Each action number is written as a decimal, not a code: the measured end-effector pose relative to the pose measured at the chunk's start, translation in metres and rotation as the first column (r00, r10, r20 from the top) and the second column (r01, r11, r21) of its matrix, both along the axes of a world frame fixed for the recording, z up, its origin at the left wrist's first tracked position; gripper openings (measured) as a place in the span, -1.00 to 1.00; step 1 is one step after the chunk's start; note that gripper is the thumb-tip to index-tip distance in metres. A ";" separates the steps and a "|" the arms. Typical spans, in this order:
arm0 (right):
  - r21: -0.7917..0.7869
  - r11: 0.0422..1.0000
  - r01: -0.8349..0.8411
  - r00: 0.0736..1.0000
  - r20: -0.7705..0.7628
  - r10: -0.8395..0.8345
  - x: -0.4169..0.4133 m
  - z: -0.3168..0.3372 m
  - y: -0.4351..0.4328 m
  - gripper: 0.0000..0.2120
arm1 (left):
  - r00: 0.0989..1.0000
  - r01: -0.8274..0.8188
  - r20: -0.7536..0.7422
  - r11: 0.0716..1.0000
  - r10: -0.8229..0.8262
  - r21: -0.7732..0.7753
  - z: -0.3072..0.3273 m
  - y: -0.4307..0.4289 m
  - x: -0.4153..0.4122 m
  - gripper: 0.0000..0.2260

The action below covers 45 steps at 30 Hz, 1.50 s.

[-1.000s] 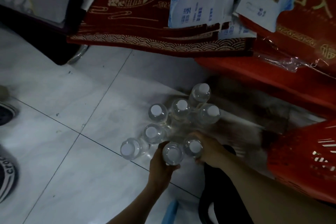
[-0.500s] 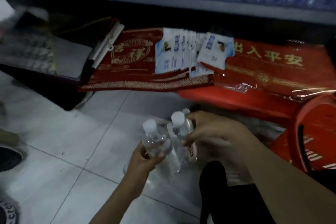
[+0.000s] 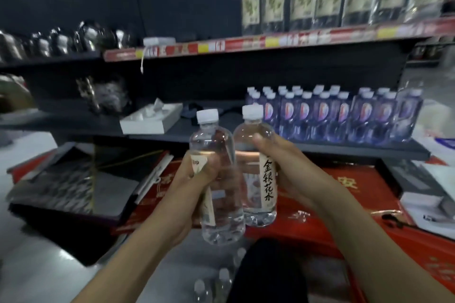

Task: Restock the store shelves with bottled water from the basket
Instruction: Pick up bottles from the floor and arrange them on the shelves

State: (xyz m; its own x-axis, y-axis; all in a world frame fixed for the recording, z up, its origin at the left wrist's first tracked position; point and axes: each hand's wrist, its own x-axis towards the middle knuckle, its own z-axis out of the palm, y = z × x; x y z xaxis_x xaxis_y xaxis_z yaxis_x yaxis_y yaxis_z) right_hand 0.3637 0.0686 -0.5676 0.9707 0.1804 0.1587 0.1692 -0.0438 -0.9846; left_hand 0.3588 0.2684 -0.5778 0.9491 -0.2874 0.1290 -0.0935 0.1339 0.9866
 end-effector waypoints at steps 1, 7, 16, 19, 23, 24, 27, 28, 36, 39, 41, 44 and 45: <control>0.016 1.000 0.011 1.000 0.003 -0.011 -0.004 0.012 -0.003 -0.44 | 1.000 0.013 0.008 1.000 -0.014 0.015 0.015 -0.008 -0.001 -0.52; 0.170 0.983 0.067 0.998 -0.026 -0.064 -0.019 0.073 -0.049 -0.51 | 0.944 0.308 -0.085 0.944 -0.319 -0.119 0.076 -0.044 -0.008 -0.53; 0.057 0.983 0.174 0.982 0.060 -0.177 -0.002 0.126 -0.112 -0.58 | 0.953 0.296 0.083 0.955 -0.293 -0.025 0.127 -0.105 0.038 -0.39; 0.118 0.965 0.233 0.962 0.117 -0.247 0.028 0.142 -0.118 -0.58 | 0.973 0.139 0.180 0.990 -0.142 0.031 0.152 -0.122 0.073 -0.31; 0.166 0.943 0.288 0.927 0.199 -0.318 0.080 0.163 -0.119 -0.65 | 0.953 0.049 0.298 0.999 -0.047 0.002 0.180 -0.137 0.130 -0.22; 0.169 0.936 0.308 0.917 0.208 -0.339 0.094 0.170 -0.120 -0.65 | 0.948 0.030 0.318 1.000 -0.030 0.005 0.187 -0.141 0.145 -0.24; 0.155 0.926 0.343 0.893 0.252 -0.373 0.139 0.191 -0.124 -0.61 | 0.932 -0.017 0.361 1.000 0.023 -0.020 0.205 -0.154 0.190 -0.33; 0.154 0.924 0.351 0.883 0.272 -0.381 0.151 0.199 -0.124 -0.57 | 0.928 -0.023 0.371 0.999 0.033 -0.031 0.211 -0.158 0.205 -0.36; 0.110 0.840 0.531 0.716 0.471 -0.515 0.246 0.259 -0.138 -0.56 | 0.891 -0.071 0.440 0.991 0.115 -0.116 0.263 -0.182 0.310 -0.43; 0.130 0.793 0.595 0.649 0.503 -0.570 0.275 0.271 -0.143 -0.43 | 0.876 -0.088 0.462 0.987 0.141 -0.134 0.272 -0.189 0.338 -0.41; 0.136 0.768 0.626 0.614 0.520 -0.593 0.292 0.273 -0.145 -0.35 | 0.871 -0.096 0.468 0.985 0.152 -0.141 0.272 -0.193 0.353 -0.42; 0.113 0.742 0.660 0.585 0.542 -0.603 0.307 0.270 -0.146 -0.30 | 0.875 -0.085 0.462 0.985 0.148 -0.153 0.269 -0.199 0.369 -0.41; 0.100 0.735 0.670 0.577 0.552 -0.602 0.310 0.268 -0.146 -0.30 | 0.877 -0.082 0.458 0.984 0.146 -0.156 0.268 -0.201 0.373 -0.42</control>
